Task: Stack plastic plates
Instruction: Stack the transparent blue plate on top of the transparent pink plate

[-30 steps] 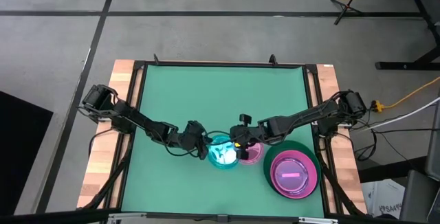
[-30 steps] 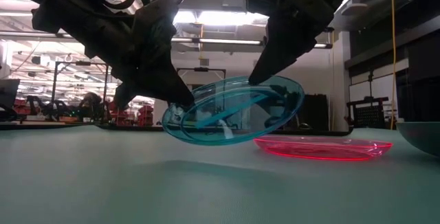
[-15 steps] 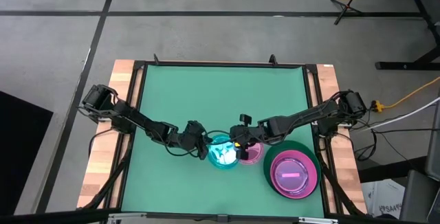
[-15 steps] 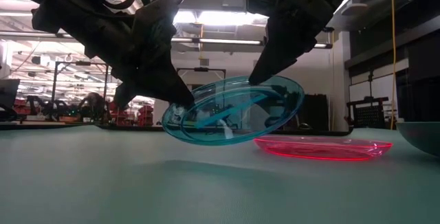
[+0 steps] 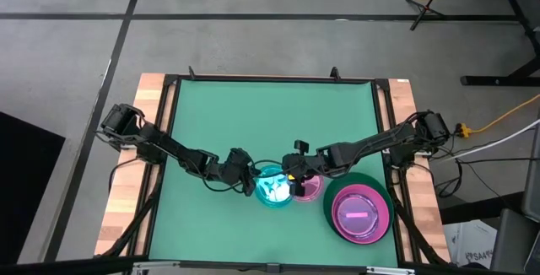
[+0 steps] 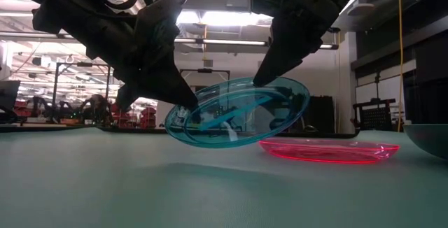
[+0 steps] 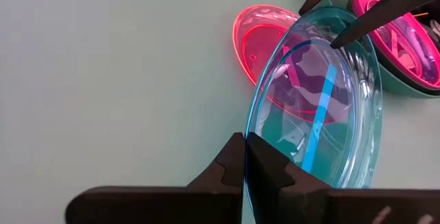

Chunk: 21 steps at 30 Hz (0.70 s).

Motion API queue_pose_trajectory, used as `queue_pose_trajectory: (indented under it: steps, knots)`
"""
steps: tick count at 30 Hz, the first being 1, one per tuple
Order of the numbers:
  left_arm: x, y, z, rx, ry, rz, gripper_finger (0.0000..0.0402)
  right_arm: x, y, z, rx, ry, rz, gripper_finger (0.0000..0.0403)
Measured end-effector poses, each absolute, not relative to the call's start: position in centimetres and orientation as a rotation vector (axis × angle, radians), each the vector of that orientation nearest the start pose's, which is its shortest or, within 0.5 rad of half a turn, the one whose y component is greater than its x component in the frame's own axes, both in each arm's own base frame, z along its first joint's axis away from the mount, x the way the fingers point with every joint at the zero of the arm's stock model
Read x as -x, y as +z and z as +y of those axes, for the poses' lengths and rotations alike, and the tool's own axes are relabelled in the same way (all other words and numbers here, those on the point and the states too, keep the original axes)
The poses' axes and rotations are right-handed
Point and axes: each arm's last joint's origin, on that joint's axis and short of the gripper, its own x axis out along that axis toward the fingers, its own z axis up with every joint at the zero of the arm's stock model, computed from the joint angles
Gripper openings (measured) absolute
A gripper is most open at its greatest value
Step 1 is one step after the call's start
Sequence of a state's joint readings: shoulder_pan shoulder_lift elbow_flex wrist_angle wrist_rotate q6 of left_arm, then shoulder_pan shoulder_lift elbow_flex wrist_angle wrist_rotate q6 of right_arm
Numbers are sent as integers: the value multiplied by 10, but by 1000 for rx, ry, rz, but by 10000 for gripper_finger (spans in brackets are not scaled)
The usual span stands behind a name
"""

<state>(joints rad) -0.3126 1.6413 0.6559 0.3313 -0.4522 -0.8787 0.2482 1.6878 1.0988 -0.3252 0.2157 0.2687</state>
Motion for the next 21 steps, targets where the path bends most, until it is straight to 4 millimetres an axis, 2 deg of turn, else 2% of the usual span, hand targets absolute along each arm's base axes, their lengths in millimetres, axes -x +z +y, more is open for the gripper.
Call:
queue_pose_trajectory:
  steps: [10,21]
  knots:
    - [-288,139,-80,606,385,500,0,-337,204,79,-37,-88,884,48]
    - [-288,139,-80,609,384,500,0,-337,203,79,-36,-89,886,2]
